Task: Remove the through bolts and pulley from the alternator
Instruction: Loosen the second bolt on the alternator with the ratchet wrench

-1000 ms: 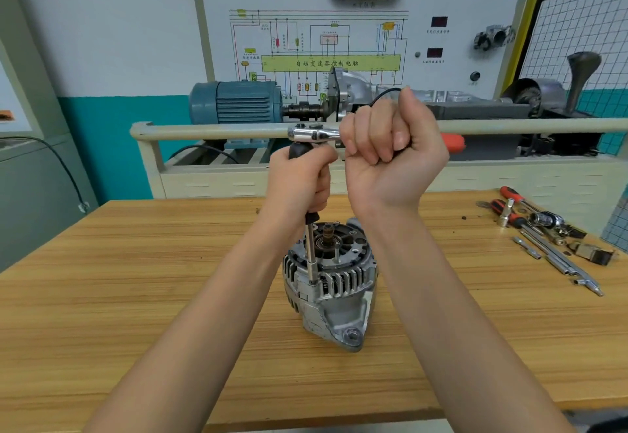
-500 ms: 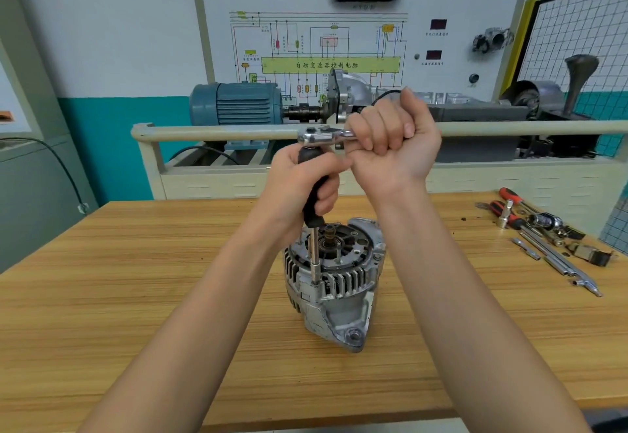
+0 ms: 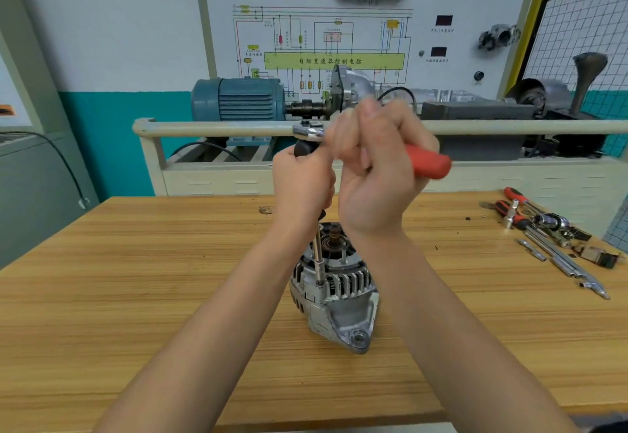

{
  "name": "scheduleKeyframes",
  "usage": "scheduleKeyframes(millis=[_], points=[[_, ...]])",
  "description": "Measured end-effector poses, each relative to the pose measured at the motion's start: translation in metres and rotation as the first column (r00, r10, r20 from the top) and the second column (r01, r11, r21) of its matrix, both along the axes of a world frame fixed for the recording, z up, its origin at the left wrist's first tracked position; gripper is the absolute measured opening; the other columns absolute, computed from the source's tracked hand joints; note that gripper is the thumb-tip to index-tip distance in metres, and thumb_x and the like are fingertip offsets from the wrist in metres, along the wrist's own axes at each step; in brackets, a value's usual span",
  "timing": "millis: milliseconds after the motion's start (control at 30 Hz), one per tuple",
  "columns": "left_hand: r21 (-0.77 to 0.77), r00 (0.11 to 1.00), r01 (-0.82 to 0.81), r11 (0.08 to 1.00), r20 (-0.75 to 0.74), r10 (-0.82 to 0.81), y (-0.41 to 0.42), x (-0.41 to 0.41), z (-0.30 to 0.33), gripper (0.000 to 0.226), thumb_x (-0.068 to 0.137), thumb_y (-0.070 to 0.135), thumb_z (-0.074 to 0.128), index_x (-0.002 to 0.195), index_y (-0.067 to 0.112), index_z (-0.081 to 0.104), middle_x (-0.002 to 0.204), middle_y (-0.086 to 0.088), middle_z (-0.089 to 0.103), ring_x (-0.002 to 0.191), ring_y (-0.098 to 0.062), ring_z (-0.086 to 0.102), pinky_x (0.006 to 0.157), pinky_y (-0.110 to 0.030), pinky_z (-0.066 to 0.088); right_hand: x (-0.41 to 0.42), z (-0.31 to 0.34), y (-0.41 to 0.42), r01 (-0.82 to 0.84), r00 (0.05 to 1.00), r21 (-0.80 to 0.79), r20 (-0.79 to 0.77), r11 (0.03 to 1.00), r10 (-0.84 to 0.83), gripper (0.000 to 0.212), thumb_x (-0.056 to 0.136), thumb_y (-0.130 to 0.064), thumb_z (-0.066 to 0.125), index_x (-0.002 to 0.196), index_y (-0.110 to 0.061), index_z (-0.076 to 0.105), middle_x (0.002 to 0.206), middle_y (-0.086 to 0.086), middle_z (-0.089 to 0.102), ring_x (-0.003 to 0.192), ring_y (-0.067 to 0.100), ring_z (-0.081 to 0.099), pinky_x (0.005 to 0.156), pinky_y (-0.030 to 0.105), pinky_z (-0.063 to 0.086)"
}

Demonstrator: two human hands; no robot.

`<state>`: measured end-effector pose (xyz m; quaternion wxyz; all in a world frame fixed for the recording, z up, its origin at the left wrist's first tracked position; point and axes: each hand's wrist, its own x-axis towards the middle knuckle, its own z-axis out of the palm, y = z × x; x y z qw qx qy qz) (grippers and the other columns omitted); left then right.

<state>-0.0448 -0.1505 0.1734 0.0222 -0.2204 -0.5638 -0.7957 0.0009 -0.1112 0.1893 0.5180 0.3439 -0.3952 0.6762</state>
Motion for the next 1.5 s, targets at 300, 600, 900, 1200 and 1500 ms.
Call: scheduleKeyframes(millis=[300, 600, 900, 1200, 1500], points=[[-0.038, 0.907, 0.412, 0.91, -0.08, -0.414, -0.021, -0.012, 0.0, 0.035, 0.079, 0.002, 0.058, 0.052, 0.015, 0.039, 0.039, 0.004, 0.031, 0.034, -0.011, 0.026, 0.038, -0.017, 0.024, -0.008, 0.015, 0.032, -0.534, 0.816, -0.189, 0.138, 0.824, 0.561, 0.05, 0.085, -0.012, 0.041, 0.036, -0.019, 0.039, 0.033, -0.006, 0.028, 0.037, 0.011, 0.014, 0.042, 0.022, 0.023], [-0.105, 0.854, 0.52, 0.848, 0.026, -0.52, -0.013, -0.008, 0.001, 0.041, 0.081, 0.013, 0.05, 0.043, 0.019, 0.036, 0.034, 0.005, 0.024, 0.027, -0.008, 0.018, 0.035, -0.012, 0.017, -0.011, 0.011, 0.047, -0.685, 0.637, -0.454, 0.004, 0.569, 0.771, 0.047, 0.084, -0.014, 0.042, 0.037, -0.015, 0.035, 0.033, -0.003, 0.025, 0.036, 0.011, 0.011, 0.037, 0.023, 0.022], [-0.1, 0.998, -0.031, 0.994, -0.063, 0.025, 0.006, 0.003, -0.002, 0.041, 0.086, -0.002, 0.051, 0.055, 0.017, 0.03, 0.038, 0.01, 0.029, 0.035, -0.006, 0.023, 0.035, -0.017, 0.022, 0.005, -0.006, 0.0, 0.109, 0.992, -0.023, -0.056, 0.994, -0.11, 0.035, 0.078, -0.011, 0.054, 0.049, -0.03, 0.051, 0.045, -0.008, 0.038, 0.044, 0.011, 0.03, 0.052, 0.032, 0.024], [-0.113, 0.915, 0.389, 0.914, -0.07, -0.398, -0.017, -0.01, 0.003, 0.038, 0.078, 0.006, 0.06, 0.047, 0.017, 0.041, 0.039, 0.002, 0.033, 0.034, -0.013, 0.026, 0.039, -0.018, 0.023, -0.005, 0.012, 0.039, -0.568, 0.792, -0.238, 0.104, 0.788, 0.602, 0.049, 0.085, -0.012, 0.041, 0.037, -0.018, 0.036, 0.035, -0.005, 0.023, 0.038, 0.011, 0.011, 0.042, 0.023, 0.022], [-0.152, 0.874, 0.48, 0.864, -0.007, -0.486, -0.012, -0.008, 0.006, 0.048, 0.081, 0.007, 0.057, 0.044, 0.021, 0.03, 0.035, 0.007, 0.023, 0.028, -0.007, 0.017, 0.035, -0.013, 0.016, -0.006, 0.009, 0.046, -0.607, 0.741, -0.37, 0.056, 0.703, 0.669, 0.049, 0.086, -0.013, 0.04, 0.037, -0.018, 0.035, 0.034, -0.005, 0.025, 0.032, 0.01, 0.018, 0.039, 0.024, 0.024]])
